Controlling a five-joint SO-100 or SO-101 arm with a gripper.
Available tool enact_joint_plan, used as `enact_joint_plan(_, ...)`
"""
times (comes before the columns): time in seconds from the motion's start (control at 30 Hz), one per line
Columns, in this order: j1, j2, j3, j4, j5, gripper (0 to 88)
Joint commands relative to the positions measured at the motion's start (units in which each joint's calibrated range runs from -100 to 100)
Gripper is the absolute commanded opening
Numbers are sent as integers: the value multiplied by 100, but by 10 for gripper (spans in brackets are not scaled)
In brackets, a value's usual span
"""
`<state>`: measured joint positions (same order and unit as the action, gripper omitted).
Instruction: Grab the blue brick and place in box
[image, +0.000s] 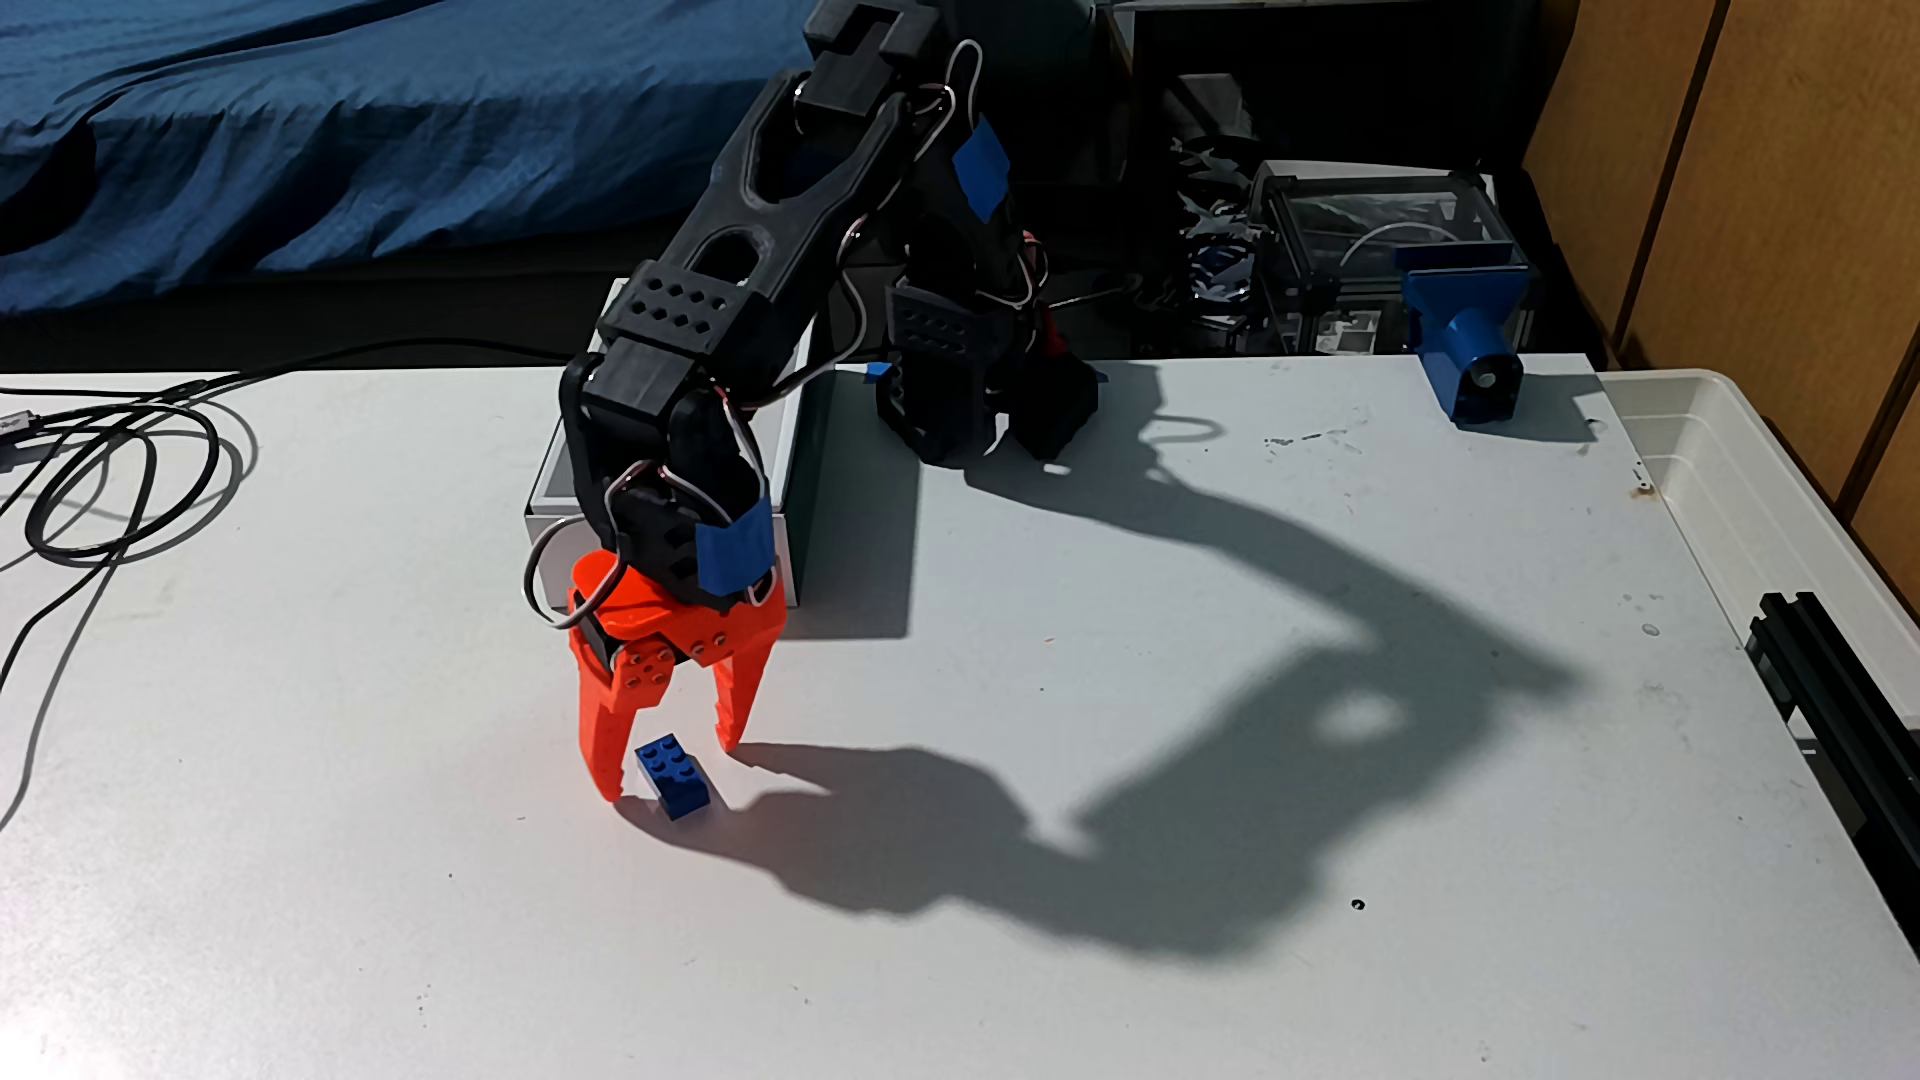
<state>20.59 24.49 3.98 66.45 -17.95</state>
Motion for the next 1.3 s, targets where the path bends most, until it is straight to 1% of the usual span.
enact_joint_plan(0.0,-1,7,-158,3,-13,188)
enact_joint_plan(1.0,43,24,-345,12,-7,179)
enact_joint_plan(1.27,103,33,-424,38,-2,104)
